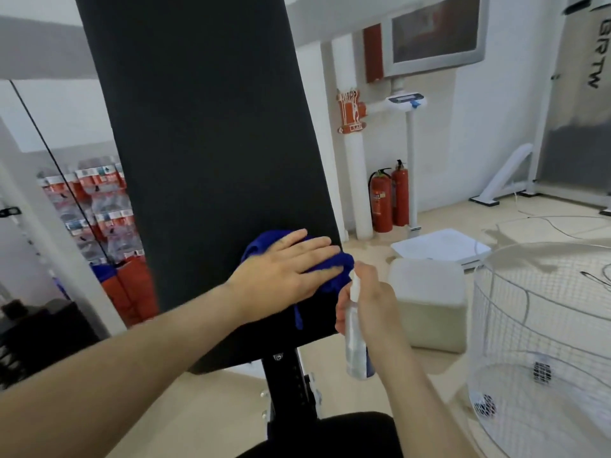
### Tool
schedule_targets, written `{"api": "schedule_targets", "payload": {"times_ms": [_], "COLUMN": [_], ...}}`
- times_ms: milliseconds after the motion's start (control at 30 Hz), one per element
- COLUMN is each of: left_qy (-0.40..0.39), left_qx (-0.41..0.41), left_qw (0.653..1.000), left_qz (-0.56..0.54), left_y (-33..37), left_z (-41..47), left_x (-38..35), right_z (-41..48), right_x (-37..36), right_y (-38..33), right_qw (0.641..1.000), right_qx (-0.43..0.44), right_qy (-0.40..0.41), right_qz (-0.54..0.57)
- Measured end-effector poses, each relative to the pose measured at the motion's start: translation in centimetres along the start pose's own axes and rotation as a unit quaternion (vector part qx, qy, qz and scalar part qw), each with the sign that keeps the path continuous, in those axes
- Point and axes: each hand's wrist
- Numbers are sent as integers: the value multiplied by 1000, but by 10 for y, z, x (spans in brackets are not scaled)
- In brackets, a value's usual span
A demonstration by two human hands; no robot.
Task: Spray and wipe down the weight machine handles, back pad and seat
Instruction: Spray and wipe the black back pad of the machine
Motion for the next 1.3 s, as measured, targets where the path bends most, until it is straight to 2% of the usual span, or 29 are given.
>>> {"api": "schedule_targets", "payload": {"times_ms": [33,67,167,200,233,400,533,633,700,767,867,900,933,1000,1100,1200,1300], "left_qy": [2,25,110,122,130,116,13,-69,-69,-14,98,111,118,121,72,26,-1], "left_qx": [-4,28,263,307,313,182,89,48,29,65,250,298,311,243,102,56,8], "left_qw": [999,998,957,943,940,976,996,996,997,996,961,947,942,962,992,998,999], "left_qz": [32,57,63,47,33,-7,-13,8,35,61,63,55,49,33,-12,-27,-36], "left_y": [-16,-36,-86,-86,-79,3,56,59,48,27,-19,-27,-27,-13,31,56,60], "left_z": [2,9,23,27,28,-6,-38,-47,-44,-28,11,25,33,36,17,1,-14], "left_x": [5,13,37,38,34,-12,-25,-17,-13,-7,11,14,13,-3,-27,-36,-29], "right_z": [-1,-2,-2,-1,-1,-2,-6,-12,-15,-17,-18,-18,-18,-16,-10,-6,-9], "right_x": [-1,-1,4,6,9,7,3,0,-2,-3,-4,-2,0,4,8,11,11], "right_y": [5,8,10,10,10,17,22,25,29,31,31,30,28,26,29,38,42], "right_qw": [1000,999,996,996,995,995,997,997,997,995,989,985,982,975,966,956,947], "right_qx": [6,10,16,21,25,20,3,1,8,34,85,99,113,137,149,149,158], "right_qy": [2,5,21,26,32,37,45,52,70,90,105,119,136,167,200,217,196], "right_qz": [-21,-39,-80,-87,-91,-89,-61,-59,-38,-35,-64,-70,-68,-52,-72,-133,-201]}}
Point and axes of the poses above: each hand's wrist, its own z-axis towards the middle knuckle, its own x-axis out of the back of the hand, y = z × x, and after that the axes turned 1 degree about x, right-handed
